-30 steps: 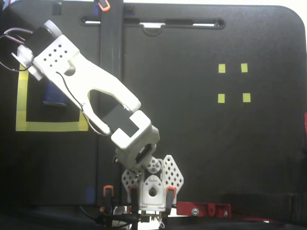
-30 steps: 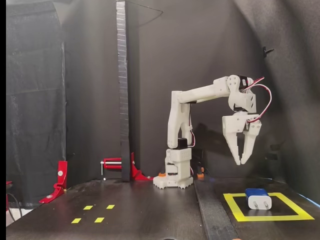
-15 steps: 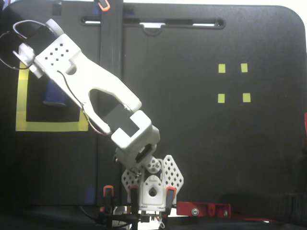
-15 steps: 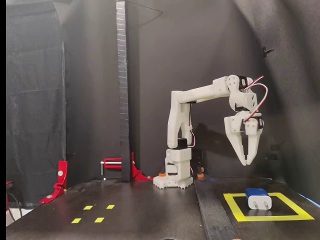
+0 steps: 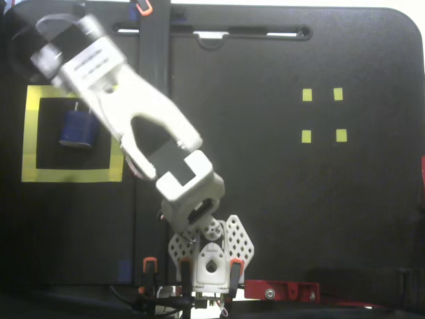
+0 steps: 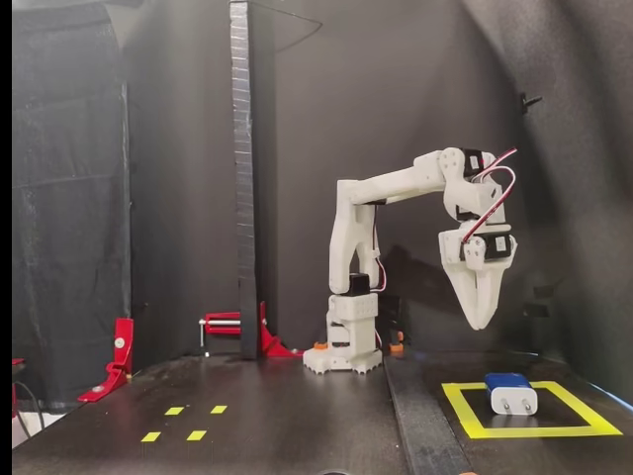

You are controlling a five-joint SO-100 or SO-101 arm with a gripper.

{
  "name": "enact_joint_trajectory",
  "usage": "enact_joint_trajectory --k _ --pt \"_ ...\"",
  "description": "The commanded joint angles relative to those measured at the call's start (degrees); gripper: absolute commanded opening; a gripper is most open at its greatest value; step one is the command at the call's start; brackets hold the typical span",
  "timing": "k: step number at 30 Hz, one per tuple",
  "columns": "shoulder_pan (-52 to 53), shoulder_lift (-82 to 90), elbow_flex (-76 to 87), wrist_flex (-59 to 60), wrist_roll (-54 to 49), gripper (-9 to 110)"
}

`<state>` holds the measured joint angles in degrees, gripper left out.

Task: Grasp the block and place it in the designated area.

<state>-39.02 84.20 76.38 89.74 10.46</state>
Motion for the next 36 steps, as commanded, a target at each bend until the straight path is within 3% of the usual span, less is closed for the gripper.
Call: enact_joint_trajectory --k 1,19,31,36 --pt "5.3 0.1 -1.9 -0.5 0.3 0" --pt "37.4 -0.4 -2.0 -2.6 -8.4 0" --pt "40.2 3.1 -1.1 -3.3 -10.6 0" --pt "40.4 10.9 7.0 -12.0 -11.3 0"
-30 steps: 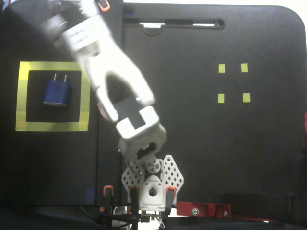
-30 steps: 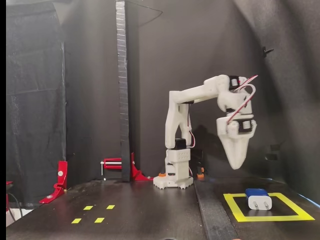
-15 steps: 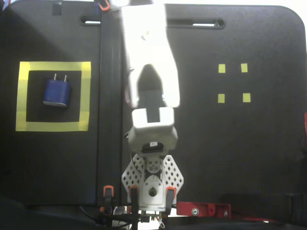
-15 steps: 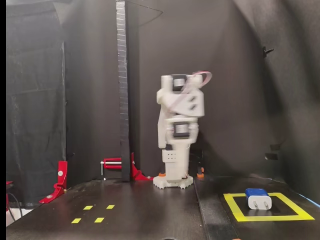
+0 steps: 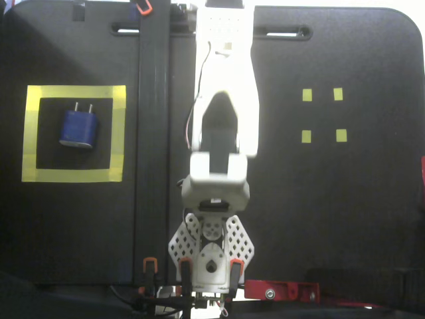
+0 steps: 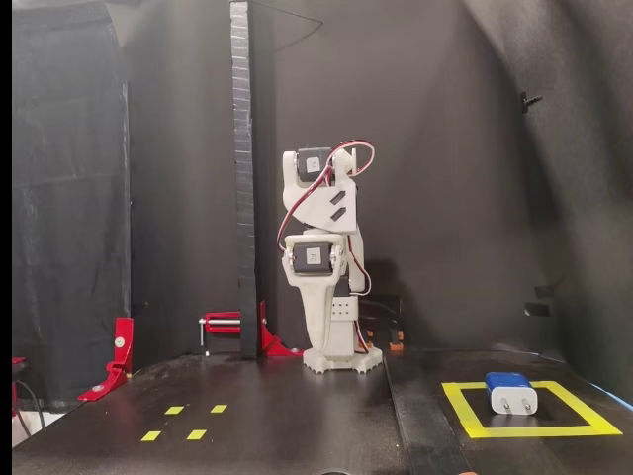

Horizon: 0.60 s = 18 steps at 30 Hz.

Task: Grasp the block and place it in the designated area.

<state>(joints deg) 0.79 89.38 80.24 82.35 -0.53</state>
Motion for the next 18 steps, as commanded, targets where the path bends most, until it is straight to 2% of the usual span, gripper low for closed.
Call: enact_joint_trajectory --k 1,18 --pt "0.8 7.9 5.6 -7.3 -0.4 0" --pt "1.1 46.0 52.6 -52.6 -0.6 0"
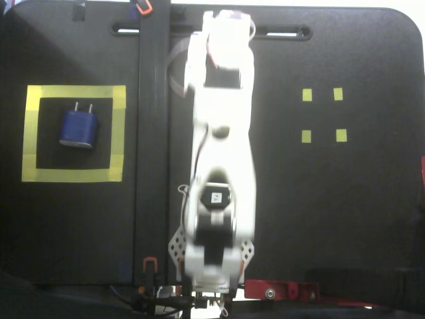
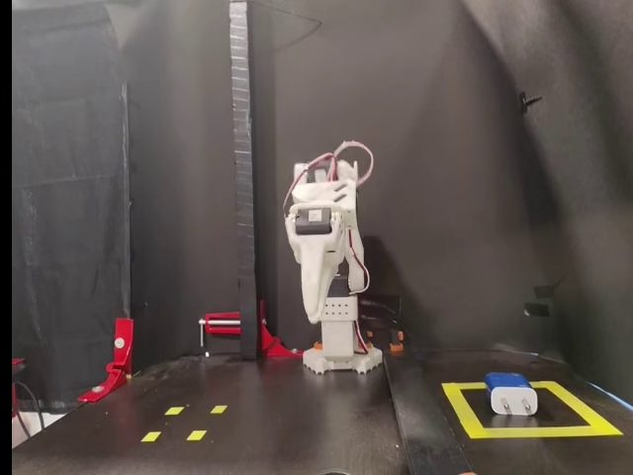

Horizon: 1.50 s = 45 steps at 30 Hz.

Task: Grasp the block and place it in the designated area.

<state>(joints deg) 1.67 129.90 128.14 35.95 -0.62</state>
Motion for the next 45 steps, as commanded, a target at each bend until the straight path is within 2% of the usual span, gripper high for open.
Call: enact_joint_trajectory --k 1,10,21,35,45 --pt "0.2 7.4 7.3 -8.5 -0.5 0" --pt "-0.4 23.9 26.8 -22.9 -0.6 0" --pt "-1.4 39.6 40.9 -23.5 -2.5 0" --pt "-1.1 53.6 51.2 -13.0 -5.1 0" --pt "-1.0 58.4 51.6 -1.2 -4.9 0"
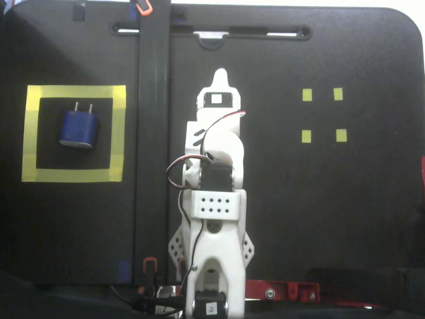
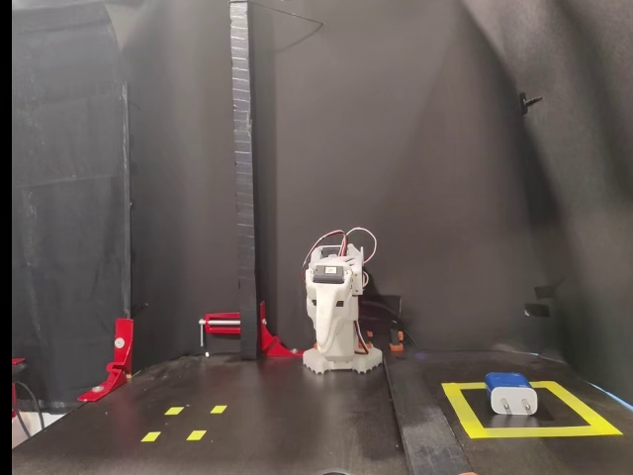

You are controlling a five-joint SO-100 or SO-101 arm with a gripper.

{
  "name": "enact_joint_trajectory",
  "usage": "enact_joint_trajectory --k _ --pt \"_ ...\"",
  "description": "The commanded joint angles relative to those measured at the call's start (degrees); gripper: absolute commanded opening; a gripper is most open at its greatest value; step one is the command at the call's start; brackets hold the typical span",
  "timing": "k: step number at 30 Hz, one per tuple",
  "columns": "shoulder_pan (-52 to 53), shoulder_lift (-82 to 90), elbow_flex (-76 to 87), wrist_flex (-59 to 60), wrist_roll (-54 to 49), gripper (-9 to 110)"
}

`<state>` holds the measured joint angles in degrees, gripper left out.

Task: Grasp the block and place it in the designated area.

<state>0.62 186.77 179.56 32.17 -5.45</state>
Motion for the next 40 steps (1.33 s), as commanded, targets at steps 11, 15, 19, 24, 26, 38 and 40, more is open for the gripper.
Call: enact_joint_trajectory --k 11,15,19,24,26,38,40 --pt "-0.3 2.9 0.3 10.2 -1.4 0" --pt "-0.1 2.9 0.4 11.6 -2.4 0" --pt "-0.2 2.9 0.4 11.6 -2.4 0" --pt "-0.2 2.9 0.4 11.7 -2.4 0" --pt "-0.2 2.9 0.4 11.7 -2.4 0" --pt "0.4 2.9 0.4 11.8 0.5 0" --pt "0.4 2.9 0.4 11.8 0.8 0"
